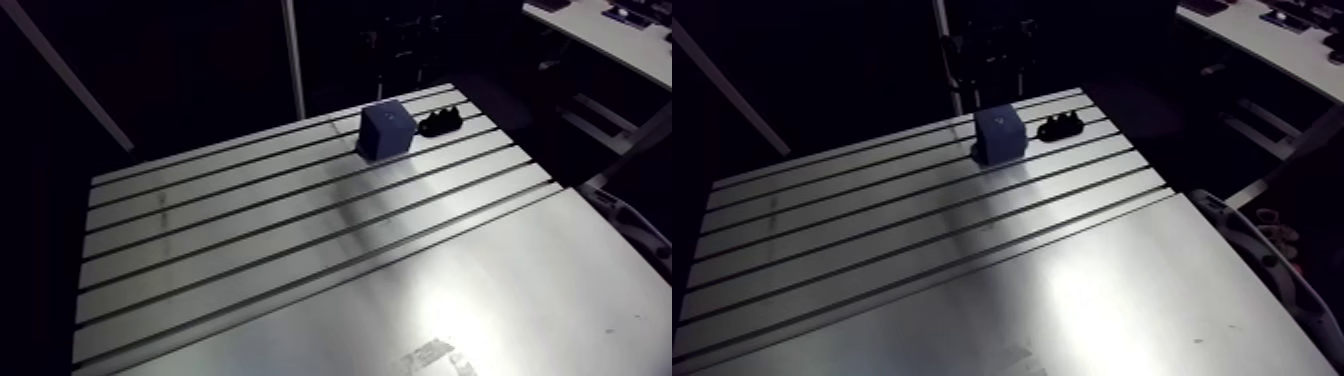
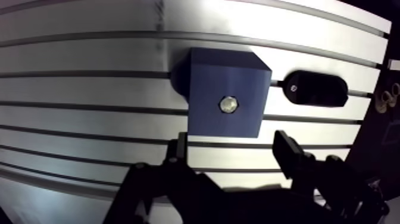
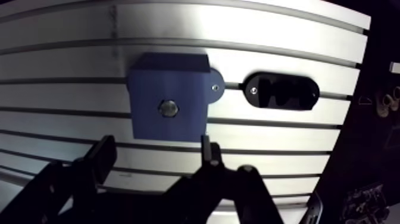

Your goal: Pick up the M10 bolt and insert it into the hex recess until seated.

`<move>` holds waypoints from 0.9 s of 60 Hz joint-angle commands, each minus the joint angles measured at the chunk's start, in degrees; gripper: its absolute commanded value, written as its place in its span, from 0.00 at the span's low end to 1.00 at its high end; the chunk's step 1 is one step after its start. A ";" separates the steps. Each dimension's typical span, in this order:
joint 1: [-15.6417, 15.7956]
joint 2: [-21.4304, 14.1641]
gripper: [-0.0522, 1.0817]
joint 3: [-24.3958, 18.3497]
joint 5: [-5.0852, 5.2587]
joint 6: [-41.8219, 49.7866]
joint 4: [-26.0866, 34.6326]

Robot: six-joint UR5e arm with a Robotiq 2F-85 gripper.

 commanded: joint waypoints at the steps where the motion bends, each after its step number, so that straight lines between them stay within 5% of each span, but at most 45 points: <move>1: 0.26 -2.81 0.05 -1.17 -0.16 3.62 1.58; 10: 0.58 -4.11 0.05 -4.73 -0.25 8.39 9.75; 23: 3.62 -6.40 0.05 -5.69 -0.01 10.14 12.49; 54: 4.87 -9.83 0.05 -3.80 -0.62 10.72 12.33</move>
